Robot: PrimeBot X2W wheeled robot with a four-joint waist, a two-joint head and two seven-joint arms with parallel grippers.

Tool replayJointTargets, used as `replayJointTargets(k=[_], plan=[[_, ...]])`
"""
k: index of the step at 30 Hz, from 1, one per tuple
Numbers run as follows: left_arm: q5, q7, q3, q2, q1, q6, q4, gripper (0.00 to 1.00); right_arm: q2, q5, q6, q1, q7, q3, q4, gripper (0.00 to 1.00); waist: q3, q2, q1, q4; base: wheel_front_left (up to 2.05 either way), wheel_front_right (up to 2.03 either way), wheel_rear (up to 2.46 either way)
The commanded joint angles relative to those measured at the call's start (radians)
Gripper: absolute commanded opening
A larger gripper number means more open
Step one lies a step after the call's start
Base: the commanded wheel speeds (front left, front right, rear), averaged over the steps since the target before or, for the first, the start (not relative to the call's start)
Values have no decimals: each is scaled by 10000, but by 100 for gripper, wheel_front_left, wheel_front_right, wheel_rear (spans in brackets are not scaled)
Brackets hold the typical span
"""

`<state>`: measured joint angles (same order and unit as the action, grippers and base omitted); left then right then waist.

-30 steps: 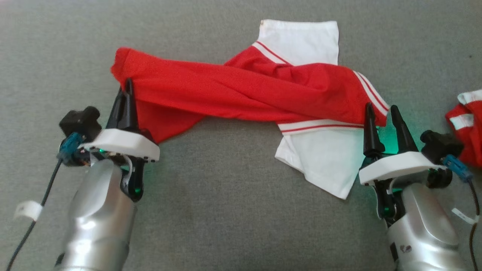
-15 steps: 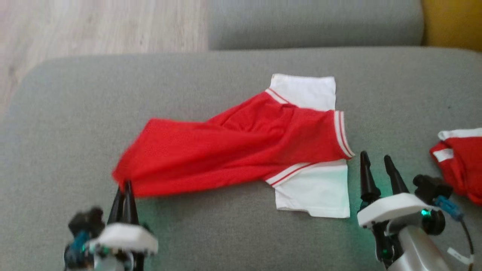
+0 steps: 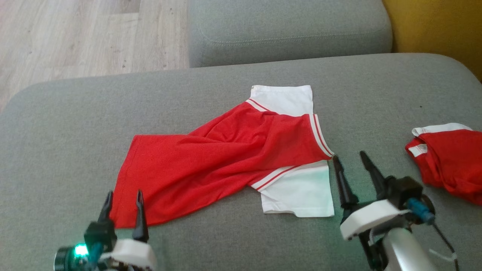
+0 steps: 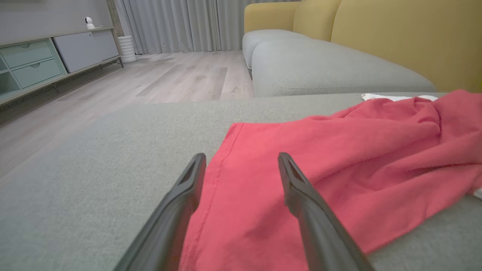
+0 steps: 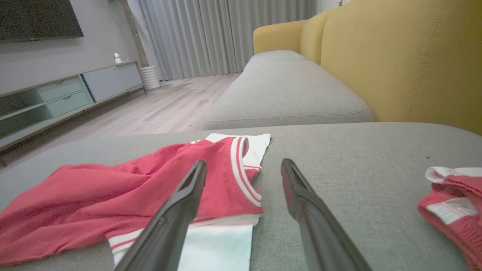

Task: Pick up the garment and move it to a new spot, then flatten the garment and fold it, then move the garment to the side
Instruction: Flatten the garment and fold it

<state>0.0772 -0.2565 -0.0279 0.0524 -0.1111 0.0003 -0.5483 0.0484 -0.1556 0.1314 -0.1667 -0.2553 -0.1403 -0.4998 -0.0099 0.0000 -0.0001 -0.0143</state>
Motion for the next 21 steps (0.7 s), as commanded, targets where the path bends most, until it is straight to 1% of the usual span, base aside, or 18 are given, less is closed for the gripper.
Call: replayJointTargets(k=[1, 6, 11, 17, 21], plan=[[-103, -53, 301, 182, -46, 45, 284, 100, 18, 77, -7, -19, -65, -317, 321, 100, -30, 0, 1, -17, 0, 0, 0], [-253, -53, 287, 149, 363, 28, 387, 100, 18, 332, -7, 173, -65, -565, 83, 100, -163, 0, 1, -48, 0, 0, 0], [-187, -53, 253, 72, 774, 41, 503, 100, 18, 285, -7, 298, -65, -581, -300, 100, -275, 0, 1, -30, 0, 0, 0], [-148, -53, 208, 20, 859, 40, 572, 100, 18, 253, -7, 270, -65, -578, -503, 100, -255, 0, 1, 13, 0, 0, 0], [-107, -53, 149, 3, 860, 8, 523, 100, 18, 25, -7, 198, -65, -713, -1204, 100, -174, 0, 1, 39, 0, 0, 0]])
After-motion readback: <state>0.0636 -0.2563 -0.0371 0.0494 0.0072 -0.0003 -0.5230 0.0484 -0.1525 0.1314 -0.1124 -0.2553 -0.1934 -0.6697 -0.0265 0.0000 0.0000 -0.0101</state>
